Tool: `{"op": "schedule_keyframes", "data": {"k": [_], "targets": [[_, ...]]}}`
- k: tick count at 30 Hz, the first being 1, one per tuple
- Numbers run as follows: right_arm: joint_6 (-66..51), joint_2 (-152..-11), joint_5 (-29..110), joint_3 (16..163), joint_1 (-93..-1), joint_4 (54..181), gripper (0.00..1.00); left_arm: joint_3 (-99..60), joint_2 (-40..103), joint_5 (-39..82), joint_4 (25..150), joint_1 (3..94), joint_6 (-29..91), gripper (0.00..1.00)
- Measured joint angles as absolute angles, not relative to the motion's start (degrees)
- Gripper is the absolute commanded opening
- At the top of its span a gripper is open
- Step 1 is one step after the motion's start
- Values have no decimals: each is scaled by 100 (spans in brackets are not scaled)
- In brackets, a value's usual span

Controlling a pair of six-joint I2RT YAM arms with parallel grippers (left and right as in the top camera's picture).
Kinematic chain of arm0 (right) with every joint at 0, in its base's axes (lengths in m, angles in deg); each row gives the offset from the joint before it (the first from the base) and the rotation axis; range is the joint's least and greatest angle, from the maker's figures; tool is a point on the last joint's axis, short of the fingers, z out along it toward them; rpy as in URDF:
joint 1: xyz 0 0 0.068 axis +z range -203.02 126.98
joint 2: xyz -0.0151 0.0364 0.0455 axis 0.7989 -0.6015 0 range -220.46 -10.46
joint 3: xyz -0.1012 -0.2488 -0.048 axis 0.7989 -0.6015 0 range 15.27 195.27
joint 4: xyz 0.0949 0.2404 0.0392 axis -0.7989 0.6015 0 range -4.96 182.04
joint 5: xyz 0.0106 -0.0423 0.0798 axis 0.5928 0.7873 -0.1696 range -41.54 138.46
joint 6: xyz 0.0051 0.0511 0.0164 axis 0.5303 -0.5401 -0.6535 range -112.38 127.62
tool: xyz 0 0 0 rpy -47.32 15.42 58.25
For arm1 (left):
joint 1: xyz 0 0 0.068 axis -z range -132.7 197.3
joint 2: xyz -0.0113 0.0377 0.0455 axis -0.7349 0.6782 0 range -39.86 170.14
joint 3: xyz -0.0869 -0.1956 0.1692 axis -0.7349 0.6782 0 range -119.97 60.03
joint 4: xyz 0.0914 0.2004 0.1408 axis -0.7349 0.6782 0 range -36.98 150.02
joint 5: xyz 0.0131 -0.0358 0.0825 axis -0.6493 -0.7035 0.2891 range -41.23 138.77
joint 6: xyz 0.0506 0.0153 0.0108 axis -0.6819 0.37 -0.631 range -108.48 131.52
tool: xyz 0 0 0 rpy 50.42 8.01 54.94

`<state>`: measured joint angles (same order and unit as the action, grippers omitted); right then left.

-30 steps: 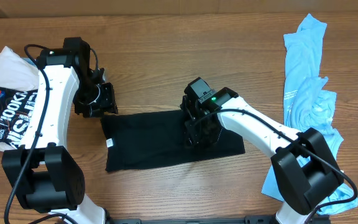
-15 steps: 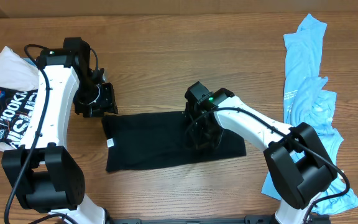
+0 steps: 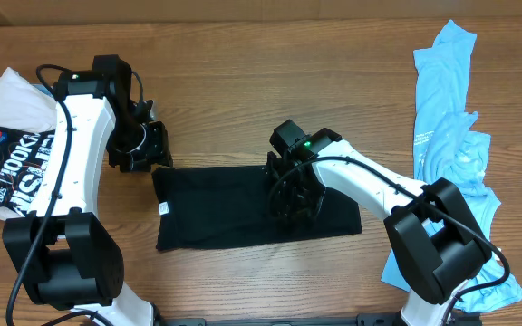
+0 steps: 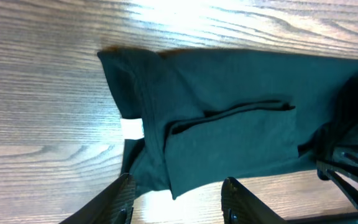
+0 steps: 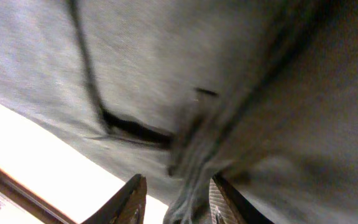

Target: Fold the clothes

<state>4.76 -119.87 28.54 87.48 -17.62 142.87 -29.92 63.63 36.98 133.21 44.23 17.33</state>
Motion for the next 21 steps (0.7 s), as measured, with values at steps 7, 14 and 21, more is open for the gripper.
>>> {"op": "schedule_keyframes", "data": {"k": [7, 14, 21], "targets": [[638, -11987, 2692, 8759, -1762, 14057, 39, -2992, 6363, 3698, 13594, 4423, 1728, 61], [605, -11792, 3346, 9557, -1786, 14855, 49, -2990, 6363, 3700, 13793, 4423, 1529, 64], [450, -10765, 3848, 10072, -2663, 15299, 51, -2024, 6310, 3942, 13181, 4423, 1317, 67]]}}
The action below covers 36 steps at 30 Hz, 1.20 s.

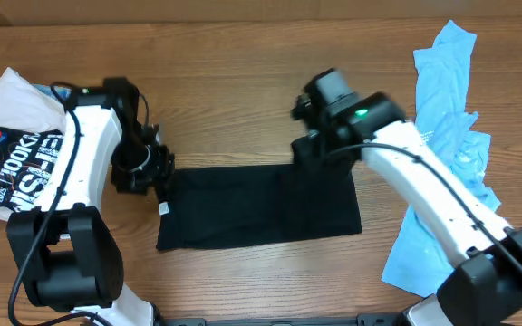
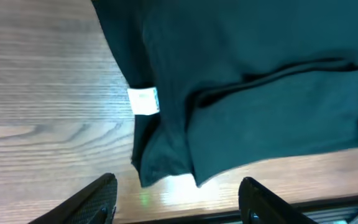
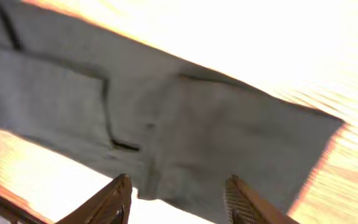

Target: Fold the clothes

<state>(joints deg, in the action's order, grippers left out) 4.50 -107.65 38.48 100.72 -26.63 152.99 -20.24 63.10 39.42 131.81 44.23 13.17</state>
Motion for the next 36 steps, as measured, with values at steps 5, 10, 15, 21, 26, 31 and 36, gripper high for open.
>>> {"op": "schedule_keyframes", "data": {"k": [5, 10, 15, 21, 26, 31, 36], "targets": [[437, -10761, 3938, 10072, -3297, 15552, 51, -1119, 6301, 4001, 12282, 4423, 1322, 71], [422, -10761, 3973, 10072, -3611, 15666, 51, -20, 6280, 3995, 10652, 4423, 1319, 70], [420, -10761, 3973, 10072, -3611, 15686, 51, 404, 6089, 3851, 10031, 4420, 1302, 45], [422, -10761, 3975, 10072, -3611, 15683, 51, 588, 6041, 3564, 9826, 4420, 1295, 9], [422, -10761, 3977, 10072, -3611, 15688, 51, 605, 6044, 3422, 9756, 4420, 1300, 4], [400, -10761, 3992, 10072, -3611, 15683, 51, 459, 6113, 3414, 9841, 4416, 1236, 4], [304, -10761, 4150, 10072, -3611, 15738, 51, -24, 6186, 3518, 10199, 4117, 1138, 4]]}}
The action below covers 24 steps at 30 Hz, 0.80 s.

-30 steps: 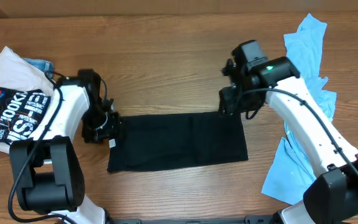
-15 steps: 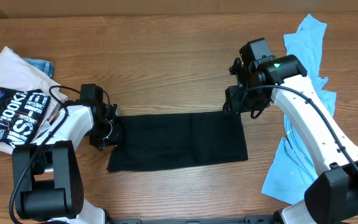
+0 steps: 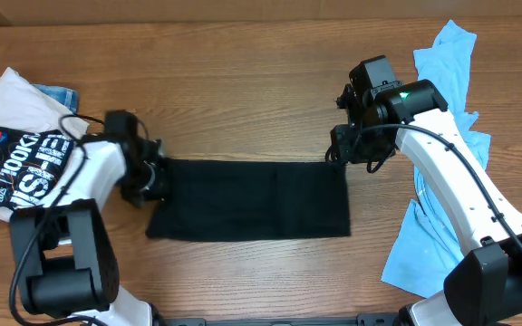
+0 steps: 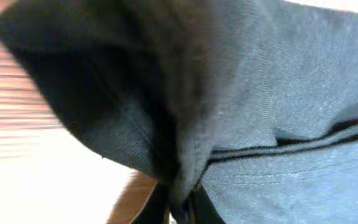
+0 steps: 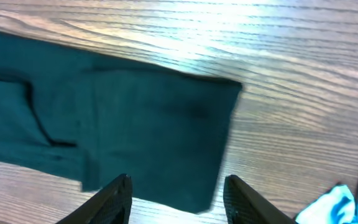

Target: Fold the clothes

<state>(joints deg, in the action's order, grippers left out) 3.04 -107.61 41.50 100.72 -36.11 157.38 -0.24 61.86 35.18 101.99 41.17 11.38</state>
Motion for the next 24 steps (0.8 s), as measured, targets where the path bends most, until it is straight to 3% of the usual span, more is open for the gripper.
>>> {"op": "schedule_keyframes", "data": {"k": [9, 17, 24], "targets": [[52, -10761, 4397, 10072, -4035, 15904, 51, -1156, 6197, 3857, 10394, 2650, 1077, 4], [15, -10761, 4432, 10072, -4077, 15906, 52, -2527, 6216, 4054, 11463, 2626, 957, 4], [11, -10761, 4469, 10072, -4101, 15747, 55, -3082, 6218, 2679, 12608, 3054, 944, 4]]}}
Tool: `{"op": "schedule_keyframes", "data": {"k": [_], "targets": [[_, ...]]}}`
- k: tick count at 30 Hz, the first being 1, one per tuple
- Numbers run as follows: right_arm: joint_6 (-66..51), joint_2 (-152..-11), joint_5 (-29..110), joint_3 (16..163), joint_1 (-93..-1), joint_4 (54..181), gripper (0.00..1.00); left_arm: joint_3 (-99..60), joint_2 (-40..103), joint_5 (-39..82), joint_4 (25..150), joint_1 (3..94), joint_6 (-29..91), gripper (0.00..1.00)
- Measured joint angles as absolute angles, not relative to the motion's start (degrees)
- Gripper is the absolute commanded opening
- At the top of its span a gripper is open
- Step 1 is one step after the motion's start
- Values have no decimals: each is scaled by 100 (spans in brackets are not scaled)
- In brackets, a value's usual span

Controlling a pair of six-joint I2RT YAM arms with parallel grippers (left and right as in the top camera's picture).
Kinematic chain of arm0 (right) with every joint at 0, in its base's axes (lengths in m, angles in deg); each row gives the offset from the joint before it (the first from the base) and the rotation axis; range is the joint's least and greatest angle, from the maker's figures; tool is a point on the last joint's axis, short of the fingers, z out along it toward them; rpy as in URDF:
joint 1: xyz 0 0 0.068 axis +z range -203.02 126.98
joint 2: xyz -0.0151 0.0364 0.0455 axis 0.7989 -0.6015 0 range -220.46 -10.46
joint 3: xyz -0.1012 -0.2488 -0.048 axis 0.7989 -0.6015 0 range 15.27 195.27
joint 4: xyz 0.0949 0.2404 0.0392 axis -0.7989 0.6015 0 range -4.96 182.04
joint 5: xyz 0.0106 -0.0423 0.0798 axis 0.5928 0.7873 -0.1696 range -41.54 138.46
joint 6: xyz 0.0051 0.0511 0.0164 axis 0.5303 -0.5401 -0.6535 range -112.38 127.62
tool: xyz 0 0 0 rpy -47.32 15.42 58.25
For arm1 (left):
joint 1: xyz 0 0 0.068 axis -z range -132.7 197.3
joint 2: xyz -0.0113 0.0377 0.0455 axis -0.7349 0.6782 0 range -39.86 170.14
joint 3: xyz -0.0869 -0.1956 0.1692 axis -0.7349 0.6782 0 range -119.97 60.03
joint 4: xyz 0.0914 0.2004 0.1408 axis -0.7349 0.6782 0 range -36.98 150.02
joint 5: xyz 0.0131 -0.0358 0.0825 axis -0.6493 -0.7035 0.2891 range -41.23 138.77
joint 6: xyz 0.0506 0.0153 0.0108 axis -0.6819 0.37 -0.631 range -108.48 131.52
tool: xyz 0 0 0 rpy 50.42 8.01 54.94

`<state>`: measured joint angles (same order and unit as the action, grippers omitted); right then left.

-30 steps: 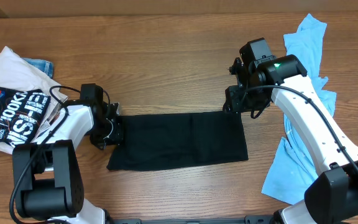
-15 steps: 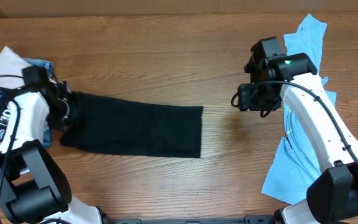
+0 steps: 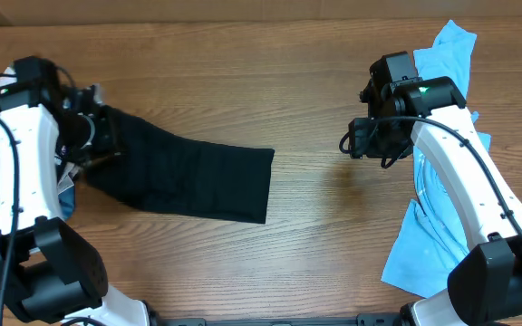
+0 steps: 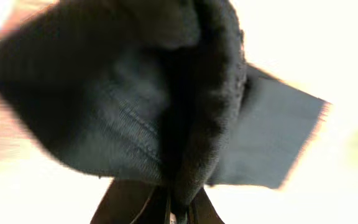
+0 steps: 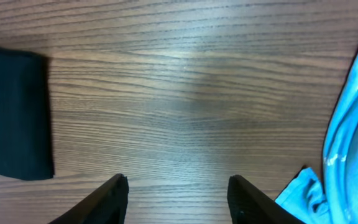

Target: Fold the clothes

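Note:
A folded black garment lies on the left half of the table, its left end lifted. My left gripper is shut on that end; in the left wrist view the black cloth bunches right above the pinched fingers. My right gripper hangs open over bare wood right of centre, with nothing between its fingers. The right wrist view catches the garment's right end at its left edge.
A pile of light blue clothes lies along the right side, beside my right arm. A white printed shirt sits at the far left edge, under my left arm. The table is brown wood.
My left gripper has moved up and left with the garment's left end in it; the whole black garment now lies further left and slanted. My right gripper has shifted slightly right, off the cloth.
First my right gripper was down on the middle of the black garment while the left stood open at its left edge. The right then was up at the top right corner, then beside it. The left shut on the left end, and the garment now sits leftward.

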<state>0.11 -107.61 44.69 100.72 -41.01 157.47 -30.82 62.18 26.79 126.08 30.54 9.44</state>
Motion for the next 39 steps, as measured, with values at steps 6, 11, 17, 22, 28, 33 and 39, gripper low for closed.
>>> {"op": "schedule_keyframes", "data": {"k": [6, 11, 17, 22, 28, 33, 39], "targets": [[13, -10761, 4486, 10072, -4099, 15747, 55, -3088, 6218, 1481, 12549, 3859, 1160, 4], [11, -10761, 4486, 10072, -4099, 15755, 55, -3088, 6218, 1538, 12394, 4696, 1459, 4], [13, -10761, 4486, 10072, -4099, 15769, 56, -3088, 6218, 2150, 12263, 5612, 1875, 6], [13, -10761, 4486, 10072, -4099, 15808, 56, -3088, 6218, 2856, 12247, 6121, 2294, 6], [15, -10761, 4489, 10072, -4099, 15863, 56, -3088, 6251, 3088, 12217, 6311, 2517, 17], [15, -10761, 4489, 10072, -4099, 15874, 56, -3088, 6260, 3123, 12173, 6451, 2622, 25], [15, -10761, 4486, 10072, -4099, 15878, 56, -3088, 6260, 3125, 12156, 6457, 2642, 27]]}}
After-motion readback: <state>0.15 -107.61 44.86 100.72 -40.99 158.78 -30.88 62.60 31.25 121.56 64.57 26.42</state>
